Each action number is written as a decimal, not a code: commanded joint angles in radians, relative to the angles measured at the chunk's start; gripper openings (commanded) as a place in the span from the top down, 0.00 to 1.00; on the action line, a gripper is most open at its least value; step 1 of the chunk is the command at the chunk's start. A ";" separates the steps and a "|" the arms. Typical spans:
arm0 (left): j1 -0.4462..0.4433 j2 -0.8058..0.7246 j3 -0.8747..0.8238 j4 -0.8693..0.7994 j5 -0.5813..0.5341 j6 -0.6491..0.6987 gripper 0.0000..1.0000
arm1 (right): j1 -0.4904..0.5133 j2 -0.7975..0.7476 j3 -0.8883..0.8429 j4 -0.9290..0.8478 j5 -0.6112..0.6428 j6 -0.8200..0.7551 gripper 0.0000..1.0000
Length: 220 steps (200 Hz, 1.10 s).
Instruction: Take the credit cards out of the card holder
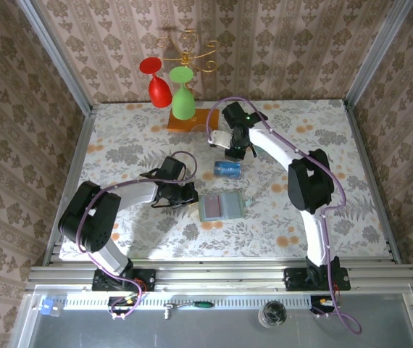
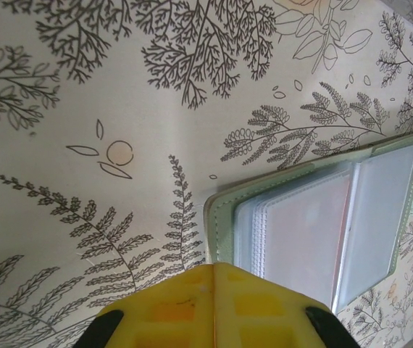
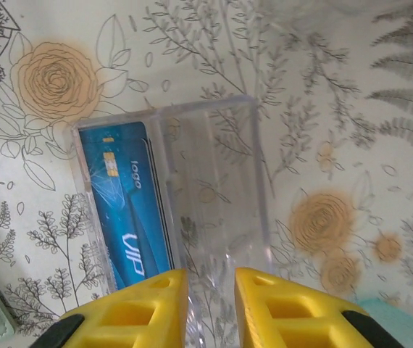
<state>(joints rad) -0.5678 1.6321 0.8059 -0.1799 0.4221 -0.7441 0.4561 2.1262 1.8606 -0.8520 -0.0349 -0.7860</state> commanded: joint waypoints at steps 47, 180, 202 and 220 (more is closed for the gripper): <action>-0.021 -0.043 -0.002 0.013 -0.021 -0.012 0.92 | 0.052 -0.256 -0.267 0.160 0.009 0.280 0.75; -0.129 -0.179 -0.116 0.106 -0.106 -0.079 0.91 | 0.121 -0.702 -0.871 0.514 -0.145 1.092 0.73; -0.145 -0.192 -0.128 0.107 -0.121 -0.090 0.91 | 0.121 -0.707 -0.921 0.545 -0.212 1.221 0.72; -0.153 -0.191 -0.138 0.113 -0.122 -0.097 0.92 | 0.121 -0.684 -0.946 0.576 -0.292 1.292 0.72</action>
<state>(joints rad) -0.7078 1.4654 0.6842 -0.0807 0.3237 -0.8162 0.5743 1.4380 0.9478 -0.3599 -0.2043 0.3122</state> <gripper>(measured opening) 0.084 0.276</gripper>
